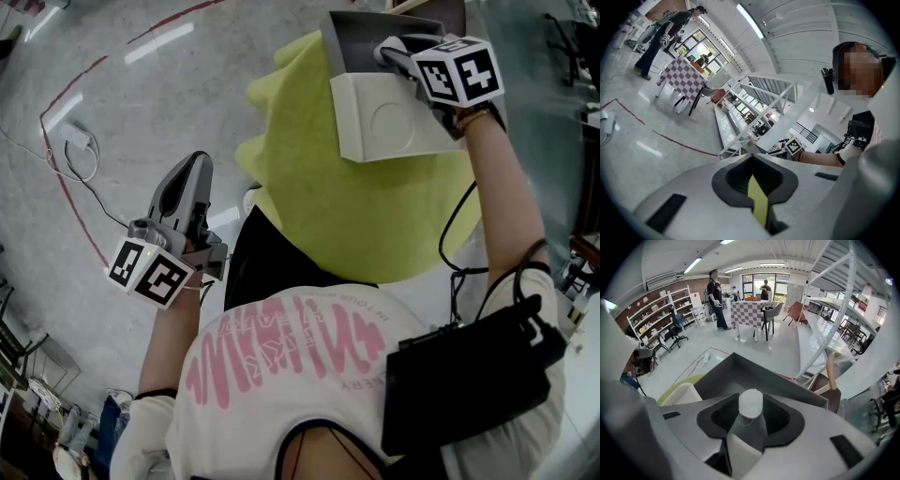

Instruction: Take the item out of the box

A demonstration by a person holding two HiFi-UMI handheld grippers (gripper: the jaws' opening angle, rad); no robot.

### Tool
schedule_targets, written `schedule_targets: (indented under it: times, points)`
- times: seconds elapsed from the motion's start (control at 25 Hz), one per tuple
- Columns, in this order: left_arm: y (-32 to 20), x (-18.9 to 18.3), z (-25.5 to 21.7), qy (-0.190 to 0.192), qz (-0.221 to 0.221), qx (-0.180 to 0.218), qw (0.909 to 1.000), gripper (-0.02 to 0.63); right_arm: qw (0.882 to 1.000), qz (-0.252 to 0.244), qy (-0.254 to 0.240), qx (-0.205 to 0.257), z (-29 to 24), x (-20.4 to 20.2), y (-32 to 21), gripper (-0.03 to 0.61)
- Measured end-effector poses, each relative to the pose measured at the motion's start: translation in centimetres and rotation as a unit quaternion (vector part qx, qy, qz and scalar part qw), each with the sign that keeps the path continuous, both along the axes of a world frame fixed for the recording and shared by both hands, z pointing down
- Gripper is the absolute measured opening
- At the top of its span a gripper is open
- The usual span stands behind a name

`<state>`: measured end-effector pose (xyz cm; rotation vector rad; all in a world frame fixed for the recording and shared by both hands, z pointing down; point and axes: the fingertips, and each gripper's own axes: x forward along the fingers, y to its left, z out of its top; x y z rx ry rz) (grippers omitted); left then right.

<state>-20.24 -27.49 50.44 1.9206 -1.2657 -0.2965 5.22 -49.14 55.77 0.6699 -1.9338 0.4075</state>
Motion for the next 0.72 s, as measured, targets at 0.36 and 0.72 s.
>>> schedule_targets:
  times: [0.36,0.72]
  points:
    - [0.5,0.3,-0.5,0.000,-0.005,0.002,1.0000,0.008,1.000,-0.001,0.003,0.001,-0.1,0.1,0.1,0.149]
    - [1.3,0.6,-1.2,-0.001,-0.013,0.003,0.9999,0.008,1.000,0.013,-0.007,-0.001,-0.4,0.4,0.0,0.146]
